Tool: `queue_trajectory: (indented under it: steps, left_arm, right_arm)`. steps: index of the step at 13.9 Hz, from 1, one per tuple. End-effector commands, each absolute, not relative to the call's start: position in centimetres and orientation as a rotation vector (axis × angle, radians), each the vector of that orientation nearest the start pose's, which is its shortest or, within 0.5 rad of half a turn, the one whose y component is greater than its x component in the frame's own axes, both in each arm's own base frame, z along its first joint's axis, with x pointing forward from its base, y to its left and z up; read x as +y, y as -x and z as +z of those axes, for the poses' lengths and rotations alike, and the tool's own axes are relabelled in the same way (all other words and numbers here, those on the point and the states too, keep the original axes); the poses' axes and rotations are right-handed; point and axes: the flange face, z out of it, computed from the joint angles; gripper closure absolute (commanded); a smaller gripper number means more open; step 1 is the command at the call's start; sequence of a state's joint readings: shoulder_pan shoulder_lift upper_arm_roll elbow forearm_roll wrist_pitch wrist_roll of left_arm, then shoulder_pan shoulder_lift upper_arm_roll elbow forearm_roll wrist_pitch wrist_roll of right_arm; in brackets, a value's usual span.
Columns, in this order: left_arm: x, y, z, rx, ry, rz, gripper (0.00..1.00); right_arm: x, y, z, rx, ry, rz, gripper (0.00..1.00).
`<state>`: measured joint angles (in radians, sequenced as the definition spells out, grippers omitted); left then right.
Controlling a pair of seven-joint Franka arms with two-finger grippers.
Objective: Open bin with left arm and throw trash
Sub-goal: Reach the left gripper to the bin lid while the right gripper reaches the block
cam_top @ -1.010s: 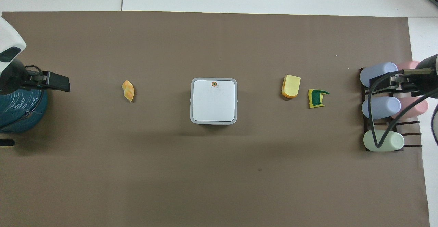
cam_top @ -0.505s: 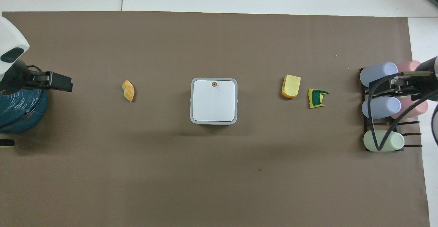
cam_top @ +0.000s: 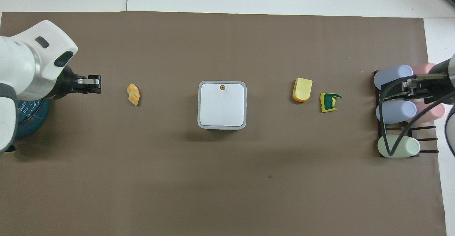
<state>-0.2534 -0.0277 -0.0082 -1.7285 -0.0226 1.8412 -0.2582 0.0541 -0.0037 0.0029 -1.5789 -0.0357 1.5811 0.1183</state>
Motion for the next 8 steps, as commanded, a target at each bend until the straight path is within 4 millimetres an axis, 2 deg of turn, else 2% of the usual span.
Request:
queue_trajectory:
  steps: [1,2,3,4,5,7,8]
  left_arm:
    - [-17.9,-54.1,58.2,-0.168,3.242,-0.301,1.0]
    - [-19.3,-54.1,58.1,-0.2,3.26,-0.334,1.0]
    - [-20.1,-54.5,57.3,-0.241,3.276,-0.345,1.0]
    - [-21.0,-54.8,57.1,-0.269,3.304,-0.37,1.0]
    - [-22.1,-55.4,56.0,-0.298,3.328,-0.383,1.0]
    - [-24.8,-56.3,54.0,-0.352,3.36,-0.428,1.0]
    - [-26.2,-56.4,53.1,-0.37,3.369,-0.447,1.0]
  right_arm:
    - [2.6,-55.0,60.3,-0.005,3.136,-0.151,0.0]
    - [2.6,-55.4,59.9,-0.036,3.133,-0.202,0.0]
    - [2.7,-55.9,58.7,-0.046,3.13,-0.214,0.0]
    - [3.0,-56.7,56.7,-0.053,3.129,-0.221,0.0]
    - [3.5,-57.8,54.5,-0.059,3.125,-0.233,0.0]
    - [6.4,-59.9,50.7,-0.12,3.116,-0.251,0.0]
    - [6.7,-60.8,48.7,-0.125,3.116,-0.244,0.0]
